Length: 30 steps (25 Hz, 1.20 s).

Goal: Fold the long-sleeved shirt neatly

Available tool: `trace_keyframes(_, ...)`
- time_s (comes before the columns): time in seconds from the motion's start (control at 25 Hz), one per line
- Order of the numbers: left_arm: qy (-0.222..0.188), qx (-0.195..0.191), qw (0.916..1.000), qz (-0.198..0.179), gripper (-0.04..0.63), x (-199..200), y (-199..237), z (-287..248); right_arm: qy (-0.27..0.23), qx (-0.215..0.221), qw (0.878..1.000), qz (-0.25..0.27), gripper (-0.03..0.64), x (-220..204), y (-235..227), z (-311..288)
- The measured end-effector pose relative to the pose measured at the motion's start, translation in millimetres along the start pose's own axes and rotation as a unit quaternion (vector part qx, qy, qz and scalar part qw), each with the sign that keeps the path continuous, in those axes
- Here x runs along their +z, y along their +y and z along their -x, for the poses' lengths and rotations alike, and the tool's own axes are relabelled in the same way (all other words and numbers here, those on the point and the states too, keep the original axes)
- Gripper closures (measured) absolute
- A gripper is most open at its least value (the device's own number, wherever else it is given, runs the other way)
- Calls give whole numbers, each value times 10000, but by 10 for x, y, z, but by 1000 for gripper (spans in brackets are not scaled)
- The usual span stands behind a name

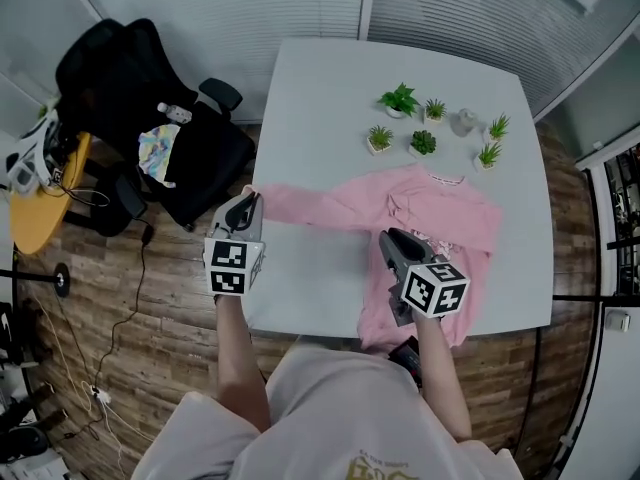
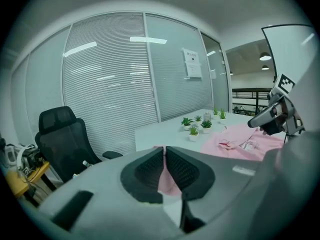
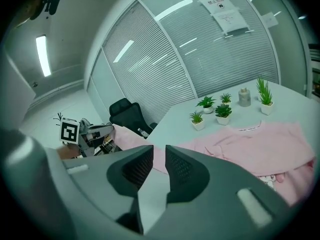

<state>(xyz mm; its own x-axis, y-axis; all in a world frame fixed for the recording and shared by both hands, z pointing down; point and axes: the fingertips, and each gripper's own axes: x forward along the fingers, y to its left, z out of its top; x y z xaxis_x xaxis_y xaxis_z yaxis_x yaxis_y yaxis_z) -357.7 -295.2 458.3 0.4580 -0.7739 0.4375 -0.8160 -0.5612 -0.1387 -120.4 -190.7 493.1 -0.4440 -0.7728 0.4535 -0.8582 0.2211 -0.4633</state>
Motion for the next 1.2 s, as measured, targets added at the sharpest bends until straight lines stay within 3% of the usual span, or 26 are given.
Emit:
trace_keyframes(0.2,-51,-33,9998,-215,574,198,-137,39,-144,-45,9999,-61,534,61,-75,106)
trace_keyframes(0.36,-227,-14,9996,-156,574,391,-213,76,-235,-47,9996,-154,534,80,-132,206)
trace_keyframes(0.68,-315,-284,9981,-443,574,721,-619,8,-406,-220,9985,-300,532,125,-327,462)
trace_keyframes(1.2,-372,-738,9949,-570,574,984,-1189,-125,-734,-342,9950,-591,523,282,-583,798)
